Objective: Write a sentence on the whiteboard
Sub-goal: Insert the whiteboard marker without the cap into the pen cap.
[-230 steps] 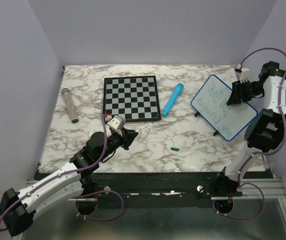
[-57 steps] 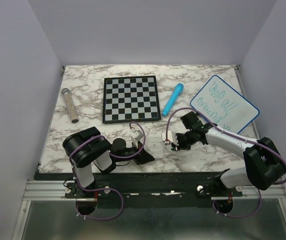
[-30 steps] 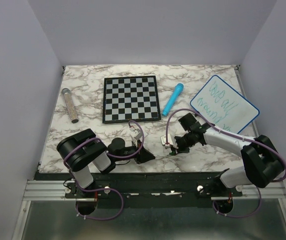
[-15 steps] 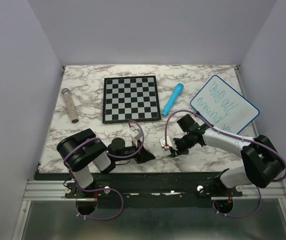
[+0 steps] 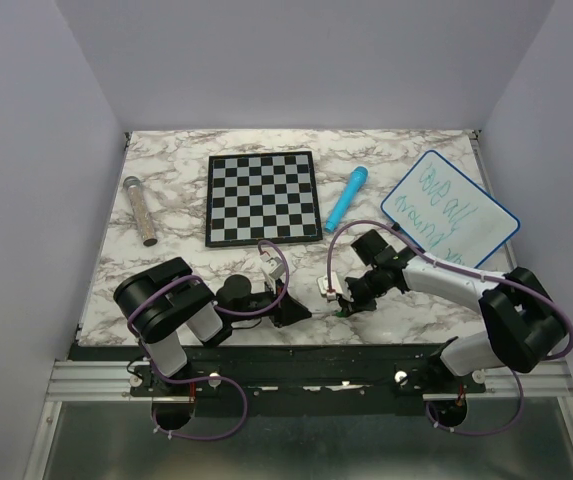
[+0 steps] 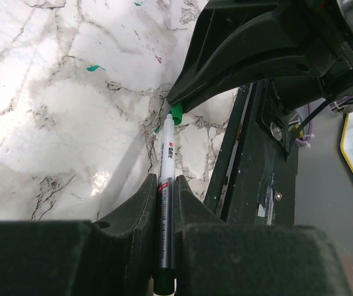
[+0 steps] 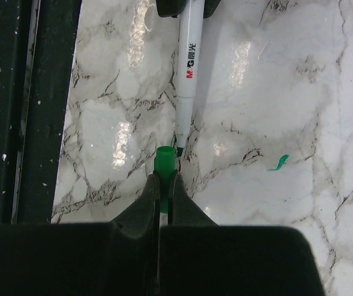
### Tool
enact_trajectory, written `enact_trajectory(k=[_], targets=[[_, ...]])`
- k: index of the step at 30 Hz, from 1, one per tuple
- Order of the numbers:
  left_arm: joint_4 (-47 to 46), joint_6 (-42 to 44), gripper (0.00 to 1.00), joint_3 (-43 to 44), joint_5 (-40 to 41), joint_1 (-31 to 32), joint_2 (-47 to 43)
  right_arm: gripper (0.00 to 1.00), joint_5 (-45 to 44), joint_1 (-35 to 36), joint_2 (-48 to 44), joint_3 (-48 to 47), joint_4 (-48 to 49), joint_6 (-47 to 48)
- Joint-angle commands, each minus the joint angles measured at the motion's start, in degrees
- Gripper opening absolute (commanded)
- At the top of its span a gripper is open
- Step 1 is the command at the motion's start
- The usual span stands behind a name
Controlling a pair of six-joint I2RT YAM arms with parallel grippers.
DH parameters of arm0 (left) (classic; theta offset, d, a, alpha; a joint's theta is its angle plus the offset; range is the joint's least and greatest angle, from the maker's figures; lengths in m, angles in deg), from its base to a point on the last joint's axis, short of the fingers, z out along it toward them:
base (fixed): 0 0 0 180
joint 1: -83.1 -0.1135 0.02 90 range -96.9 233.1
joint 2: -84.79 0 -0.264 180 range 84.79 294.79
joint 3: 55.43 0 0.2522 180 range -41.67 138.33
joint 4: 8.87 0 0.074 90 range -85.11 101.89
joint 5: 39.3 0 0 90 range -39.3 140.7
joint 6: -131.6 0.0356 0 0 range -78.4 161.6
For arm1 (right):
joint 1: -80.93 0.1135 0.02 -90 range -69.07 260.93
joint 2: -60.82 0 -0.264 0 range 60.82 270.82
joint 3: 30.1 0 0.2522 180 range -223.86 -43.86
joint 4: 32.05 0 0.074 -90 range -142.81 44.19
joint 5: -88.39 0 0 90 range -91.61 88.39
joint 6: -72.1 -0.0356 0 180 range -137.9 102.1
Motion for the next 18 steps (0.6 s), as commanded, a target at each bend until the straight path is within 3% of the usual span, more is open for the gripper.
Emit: enact_trajectory(k=[1, 18], targets=[[-20.5, 0.4, 0.0, 0.3, -0.4, 0.3, -0.1, 0.01, 1.0, 0.5, 1.1, -1.3, 0.5, -1.0], [-20.5, 0.7, 0.0, -1.1, 0.4, 0.4, -1.6, 0.0, -2.5, 0.5, 2.4, -2.6, 1.0, -5.0]])
